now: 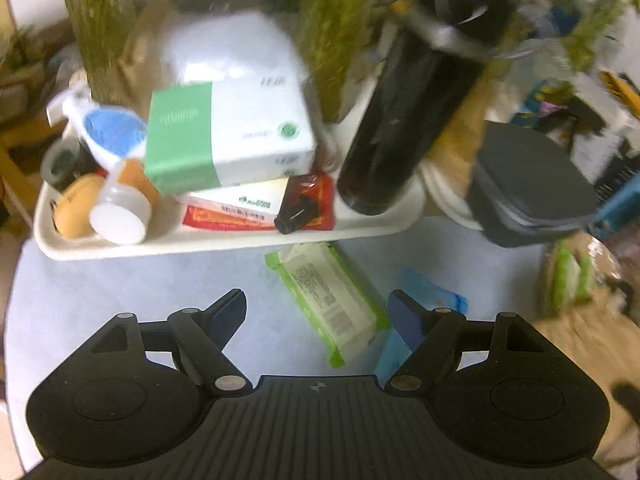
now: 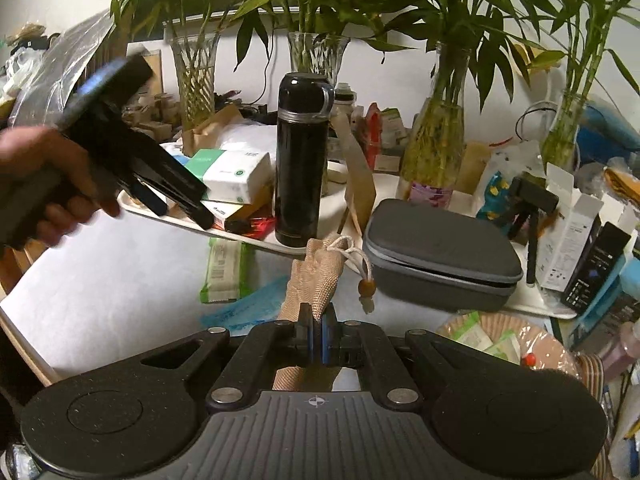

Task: Organize soft objects
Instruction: 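Grasp the green-white wipes packet with left while right holds the burlap pouch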

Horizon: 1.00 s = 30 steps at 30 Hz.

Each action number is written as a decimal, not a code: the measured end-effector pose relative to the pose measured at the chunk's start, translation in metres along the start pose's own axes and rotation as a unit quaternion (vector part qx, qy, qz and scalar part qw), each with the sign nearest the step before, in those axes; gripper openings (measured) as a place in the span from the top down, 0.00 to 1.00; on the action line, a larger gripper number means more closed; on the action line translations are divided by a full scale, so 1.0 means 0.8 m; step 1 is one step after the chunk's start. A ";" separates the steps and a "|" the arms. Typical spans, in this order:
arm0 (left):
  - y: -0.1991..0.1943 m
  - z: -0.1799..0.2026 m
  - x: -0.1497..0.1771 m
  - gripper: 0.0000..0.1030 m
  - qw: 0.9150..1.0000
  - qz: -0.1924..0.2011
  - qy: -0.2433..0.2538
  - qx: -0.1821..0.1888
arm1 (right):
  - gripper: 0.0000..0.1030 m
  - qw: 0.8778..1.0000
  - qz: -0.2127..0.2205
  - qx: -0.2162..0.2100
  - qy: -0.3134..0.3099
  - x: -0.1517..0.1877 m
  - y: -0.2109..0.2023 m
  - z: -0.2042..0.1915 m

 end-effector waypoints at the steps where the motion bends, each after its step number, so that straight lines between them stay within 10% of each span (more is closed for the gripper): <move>1: 0.010 0.000 -0.002 0.24 1.000 -0.006 -0.009 -0.003 | 0.94 1.000 0.000 -0.001 0.001 0.000 0.000 0.000; 16: 0.103 0.017 -0.001 0.25 0.997 -0.040 -0.050 -0.039 | 0.94 1.000 0.000 -0.016 0.019 -0.001 0.008 0.005; 30: 0.084 0.004 0.014 0.54 0.994 -0.057 -0.015 -0.093 | 0.94 0.999 -0.002 -0.030 0.019 -0.003 0.008 0.002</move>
Point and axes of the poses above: each gripper's, at about its wrist camera, not at the fingertips, and y roughly the way its jaws point, z to its right, x to its underside, the point moved 1 cm from there along y, roughly the way its jaws point, and after that the axes turned 14 degrees about -y, right-handed, at the moved point
